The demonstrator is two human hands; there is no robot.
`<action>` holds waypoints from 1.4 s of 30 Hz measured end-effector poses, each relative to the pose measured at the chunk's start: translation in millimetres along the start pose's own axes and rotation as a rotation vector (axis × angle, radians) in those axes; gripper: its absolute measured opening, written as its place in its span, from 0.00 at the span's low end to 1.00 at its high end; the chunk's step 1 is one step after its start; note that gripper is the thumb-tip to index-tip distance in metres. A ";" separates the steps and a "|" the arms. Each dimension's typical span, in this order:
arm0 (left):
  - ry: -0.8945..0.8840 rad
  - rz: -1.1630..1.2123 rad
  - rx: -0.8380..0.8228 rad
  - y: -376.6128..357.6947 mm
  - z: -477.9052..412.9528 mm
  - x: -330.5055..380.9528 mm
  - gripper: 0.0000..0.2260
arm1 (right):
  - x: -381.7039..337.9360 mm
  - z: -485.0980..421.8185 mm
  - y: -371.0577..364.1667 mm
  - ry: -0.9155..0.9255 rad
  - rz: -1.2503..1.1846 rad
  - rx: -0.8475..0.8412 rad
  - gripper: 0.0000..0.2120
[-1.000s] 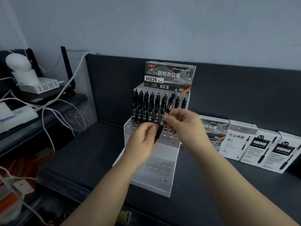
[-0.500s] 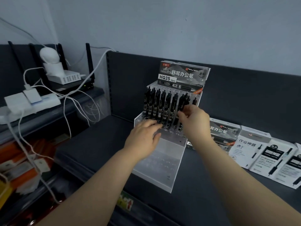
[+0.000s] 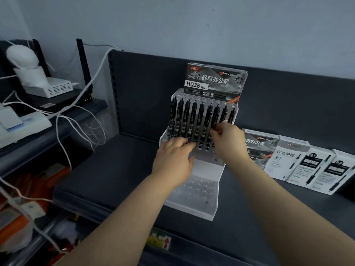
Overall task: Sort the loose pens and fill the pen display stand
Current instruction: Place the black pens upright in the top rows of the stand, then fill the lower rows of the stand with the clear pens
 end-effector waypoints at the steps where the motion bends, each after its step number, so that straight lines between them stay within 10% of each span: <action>1: -0.008 -0.005 0.001 0.4 0.0 -0.2 0.20 | -1.3 0.1 -0.3 -0.003 0.011 -0.002 0.10; 15: 0.062 0.137 0.009 2.5 11.1 24.7 0.24 | 43.5 102.4 54.9 -0.083 0.045 -0.005 0.19; 23: -0.277 0.069 -0.174 -56.0 74.4 206.4 0.25 | 151.3 216.1 151.5 -0.267 0.356 -0.187 0.36; 42: -0.519 0.030 -0.467 -211.3 250.0 644.2 0.27 | 439.8 438.8 481.6 -0.609 0.553 -0.201 0.35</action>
Point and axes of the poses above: each hand's wrist, its own z-axis away from the middle knuckle, its own y-axis out of the back of the hand, x = y × z, the point moved 7 cm from there along -z, towards the middle knuckle, and after that the axes turned 12 degrees about y, right-handed, at the moved point
